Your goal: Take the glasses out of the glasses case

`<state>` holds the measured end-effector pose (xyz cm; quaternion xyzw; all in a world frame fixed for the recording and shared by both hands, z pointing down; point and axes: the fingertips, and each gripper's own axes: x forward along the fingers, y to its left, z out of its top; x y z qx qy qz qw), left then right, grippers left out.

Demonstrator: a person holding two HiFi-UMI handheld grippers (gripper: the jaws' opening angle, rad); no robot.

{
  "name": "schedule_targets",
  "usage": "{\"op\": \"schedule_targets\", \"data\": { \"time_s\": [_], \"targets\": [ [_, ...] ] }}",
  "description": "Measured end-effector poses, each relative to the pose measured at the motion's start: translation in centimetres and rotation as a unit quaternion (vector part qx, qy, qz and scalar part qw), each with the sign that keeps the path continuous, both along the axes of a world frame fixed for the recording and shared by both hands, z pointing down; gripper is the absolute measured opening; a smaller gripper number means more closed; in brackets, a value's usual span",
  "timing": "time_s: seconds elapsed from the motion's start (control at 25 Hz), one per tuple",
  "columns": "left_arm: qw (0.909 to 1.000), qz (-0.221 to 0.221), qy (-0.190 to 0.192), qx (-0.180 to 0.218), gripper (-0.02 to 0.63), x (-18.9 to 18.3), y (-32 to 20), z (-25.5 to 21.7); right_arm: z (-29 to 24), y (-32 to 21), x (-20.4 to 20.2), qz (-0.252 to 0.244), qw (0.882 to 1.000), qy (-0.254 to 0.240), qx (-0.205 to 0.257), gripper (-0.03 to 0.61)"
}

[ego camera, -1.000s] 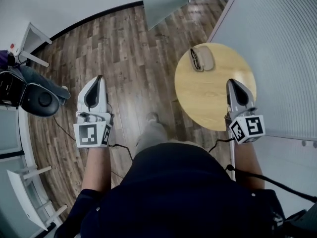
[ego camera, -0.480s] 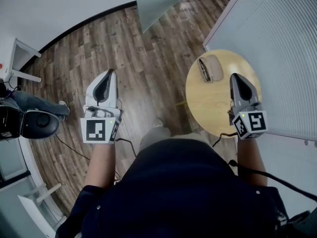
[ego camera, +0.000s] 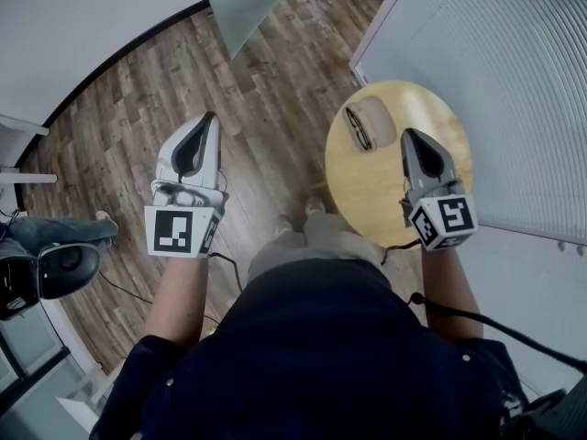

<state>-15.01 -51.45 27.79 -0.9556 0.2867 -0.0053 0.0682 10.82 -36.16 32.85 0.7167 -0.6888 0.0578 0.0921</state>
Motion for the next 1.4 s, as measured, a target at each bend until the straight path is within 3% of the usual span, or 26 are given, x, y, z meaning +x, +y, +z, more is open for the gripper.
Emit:
{"op": "schedule_targets", "data": {
  "time_s": [0.4,0.56,0.72,0.96,1.08,1.4],
  "targets": [
    [0.9987,0.040,-0.017,-0.027,0.005,8.5,-1.9,1.7,5.0,-3.9,5.4,0.001,0.999,-0.042,-0.035,0.008],
    [0.9973,0.057,-0.042,-0.020,0.005,13.3,-2.1,4.5,9.9,-4.8,7.6,-0.005,0.996,-0.063,-0.058,0.008],
    [0.9954,0.056,-0.062,-0.047,0.005,16.7,-3.3,9.1,15.7,-5.7,9.2,-0.012,0.993,-0.079,-0.084,0.008],
    [0.9935,0.063,-0.072,-0.062,0.005,18.0,-4.8,12.2,20.6,-6.6,8.4,-0.020,0.986,-0.096,-0.135,0.011],
    [0.9922,0.068,-0.075,-0.074,0.005,18.7,-5.0,13.6,23.0,-7.1,8.0,-0.031,0.982,-0.102,-0.158,0.068],
    [0.9890,0.067,-0.090,-0.096,0.005,20.3,-5.8,17.5,28.7,-8.2,8.9,-0.044,0.973,-0.118,-0.194,0.092]
  ]
}}
